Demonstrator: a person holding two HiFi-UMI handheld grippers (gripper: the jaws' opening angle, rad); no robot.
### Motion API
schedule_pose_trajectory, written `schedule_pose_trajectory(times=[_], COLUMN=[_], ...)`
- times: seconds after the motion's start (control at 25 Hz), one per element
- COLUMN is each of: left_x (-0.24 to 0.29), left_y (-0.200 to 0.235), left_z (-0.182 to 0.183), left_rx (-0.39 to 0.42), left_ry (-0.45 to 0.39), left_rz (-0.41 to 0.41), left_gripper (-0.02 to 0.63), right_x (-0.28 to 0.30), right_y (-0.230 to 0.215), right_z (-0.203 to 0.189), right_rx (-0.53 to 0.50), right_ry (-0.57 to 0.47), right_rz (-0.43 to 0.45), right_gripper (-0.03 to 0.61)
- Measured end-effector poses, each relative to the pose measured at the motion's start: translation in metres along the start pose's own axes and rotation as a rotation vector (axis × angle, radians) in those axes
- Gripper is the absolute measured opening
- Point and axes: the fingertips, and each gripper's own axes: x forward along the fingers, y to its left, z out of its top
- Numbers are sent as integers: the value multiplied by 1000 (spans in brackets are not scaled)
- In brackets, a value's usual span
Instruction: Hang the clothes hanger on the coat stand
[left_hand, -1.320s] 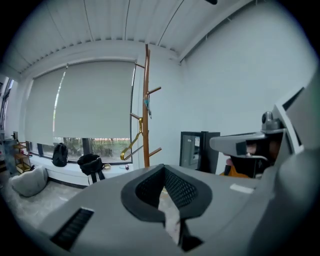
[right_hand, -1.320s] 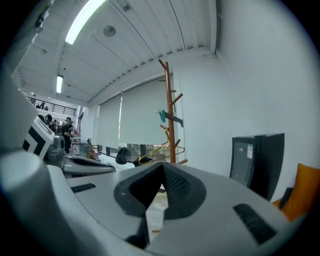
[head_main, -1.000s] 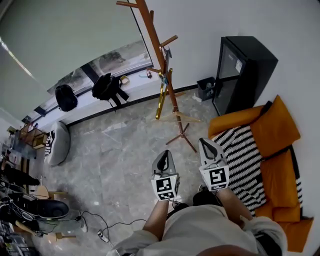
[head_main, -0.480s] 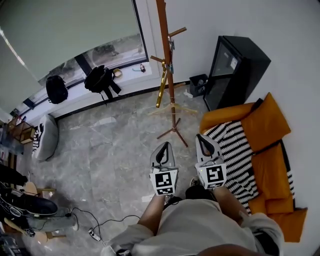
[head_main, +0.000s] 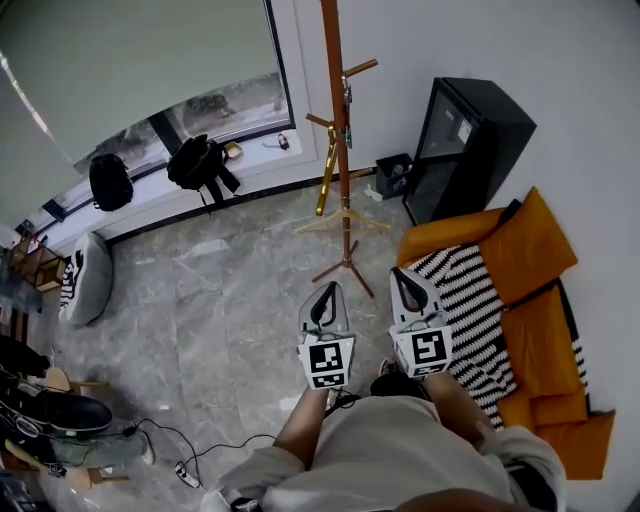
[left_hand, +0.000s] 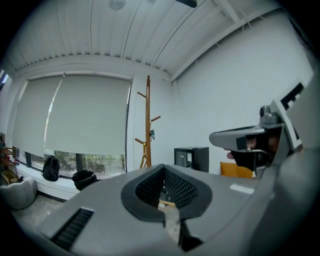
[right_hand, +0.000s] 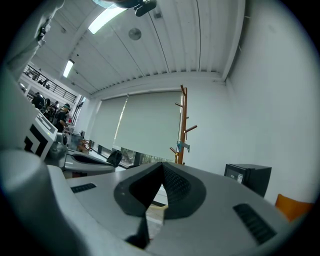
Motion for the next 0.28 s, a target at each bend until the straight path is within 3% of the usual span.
schedule_pose_trajectory(times=[0.28], left_x=[-4], left_y=[10], left_z=[-4], left_rx=[2], left_ry=[1], left_rz=[-8], left_gripper=[9], right_x=[5], right_y=[14], right_z=[-1], right_rx=[-7], right_ry=[-4], right_rz=[-1], right_gripper=[5])
